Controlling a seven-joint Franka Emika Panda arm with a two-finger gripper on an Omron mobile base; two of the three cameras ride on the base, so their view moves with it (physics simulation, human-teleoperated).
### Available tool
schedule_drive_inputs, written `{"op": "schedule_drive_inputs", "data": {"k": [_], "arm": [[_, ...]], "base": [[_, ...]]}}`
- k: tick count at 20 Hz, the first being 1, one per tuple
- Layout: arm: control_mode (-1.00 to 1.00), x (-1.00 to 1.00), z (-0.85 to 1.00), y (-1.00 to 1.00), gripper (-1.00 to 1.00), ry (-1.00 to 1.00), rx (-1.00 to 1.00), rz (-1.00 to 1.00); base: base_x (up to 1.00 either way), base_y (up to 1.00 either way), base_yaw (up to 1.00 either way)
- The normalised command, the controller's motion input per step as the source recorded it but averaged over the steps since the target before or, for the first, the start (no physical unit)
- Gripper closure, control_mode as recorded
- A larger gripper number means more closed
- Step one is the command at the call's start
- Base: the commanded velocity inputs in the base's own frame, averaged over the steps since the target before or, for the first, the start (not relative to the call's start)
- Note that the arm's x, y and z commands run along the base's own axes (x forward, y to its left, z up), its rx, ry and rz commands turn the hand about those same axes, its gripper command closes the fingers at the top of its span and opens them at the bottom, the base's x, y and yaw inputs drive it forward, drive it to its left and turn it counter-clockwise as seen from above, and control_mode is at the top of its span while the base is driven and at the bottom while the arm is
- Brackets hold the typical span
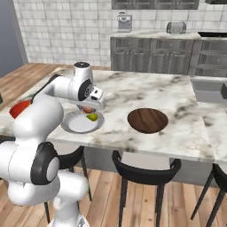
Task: Take the fruits from the plate on the dining counter and place two fruits in each bowl.
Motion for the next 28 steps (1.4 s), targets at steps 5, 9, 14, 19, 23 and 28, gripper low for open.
{"op": "schedule_drive_inputs", "data": {"k": [5,9,14,19,23,28], "arm": [[1.00,0.00,0.00,0.00,1.00,0.00,0.00,0.00],[1.00,0.00,0.00,0.00,1.00,0.00,0.00,0.00],[1.00,0.00,0.00,0.00,1.00,0.00,0.00,0.00],[1.00,0.00,0.00,0.00,1.00,0.00,0.00,0.00],[1.00,0.00,0.00,0.00,1.00,0.00,0.00,0.00],[1.00,0.00,0.00,0.00,1.00,0.00,0.00,0.00]], "base": [[-0.16,-0.83,0.00],[0.00,-0.29,0.00],[0.35,0.00,0.00],[0.37,0.06,0.00],[0.11,0.26,0.00],[0.27,0.40,-0.01]]}}
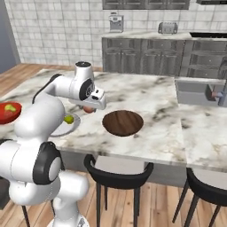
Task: Take the fruits from the plate on the dining counter and place two fruits in each bowl.
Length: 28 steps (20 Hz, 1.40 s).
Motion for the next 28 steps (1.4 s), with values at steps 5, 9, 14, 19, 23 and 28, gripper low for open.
{"op": "schedule_drive_inputs", "data": {"k": [5,9,14,19,23,28], "arm": [[1.00,0.00,0.00,0.00,1.00,0.00,0.00,0.00],[1.00,0.00,0.00,0.00,1.00,0.00,0.00,0.00],[1.00,0.00,0.00,0.00,1.00,0.00,0.00,0.00],[1.00,0.00,0.00,0.00,1.00,0.00,0.00,0.00],[-1.00,0.32,-0.14,-0.53,1.00,0.00,0.00,0.00],[-1.00,0.07,-0.25,-0.96,1.00,0.00,0.00,0.00]], "base": [[0.42,0.18,0.00],[0.45,0.00,0.00],[0.45,0.00,0.00],[0.49,0.00,0.00],[0.00,0.00,0.00],[0.00,0.00,0.00]]}}
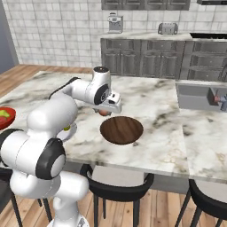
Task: Take the fruits from the plate on the dining counter and place two fruits in each bowl.
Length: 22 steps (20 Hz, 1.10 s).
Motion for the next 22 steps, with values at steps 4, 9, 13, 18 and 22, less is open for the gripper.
{"op": "schedule_drive_inputs", "data": {"k": [4,9,13,18,22], "arm": [[-1.00,0.00,-0.48,-0.76,1.00,0.00,0.00,0.00],[-1.00,0.08,-0.33,-0.35,1.00,0.00,0.00,0.00],[-1.00,0.03,-0.35,0.00,1.00,0.00,0.00,0.00],[-1.00,0.00,-0.52,0.00,1.00,0.00,-0.02,0.00],[-1.00,0.00,-0.39,0.00,1.00,0.00,-0.01,0.00]], "base": [[0.00,0.00,0.00],[0.00,0.00,0.00],[0.00,0.00,0.00],[0.00,0.00,0.00],[0.00,0.00,0.00]]}}
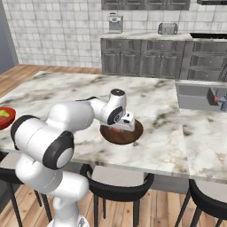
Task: Take the fruits from the plate on the dining counter and place two fruits in each bowl.
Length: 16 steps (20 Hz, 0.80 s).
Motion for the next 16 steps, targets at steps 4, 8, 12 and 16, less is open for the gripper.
{"op": "schedule_drive_inputs", "data": {"k": [4,8,12,16], "arm": [[-1.00,0.00,-0.37,0.00,1.00,0.00,-0.01,0.00],[-1.00,0.06,-0.19,0.00,1.00,0.01,0.00,0.00],[-1.00,0.12,-0.17,-0.01,1.00,0.00,0.00,0.00],[-1.00,0.09,-0.23,-0.02,1.00,0.00,0.00,0.00]], "base": [[0.00,0.00,0.00],[0.00,0.00,0.00],[0.00,0.00,0.00],[0.00,0.00,0.00]]}}
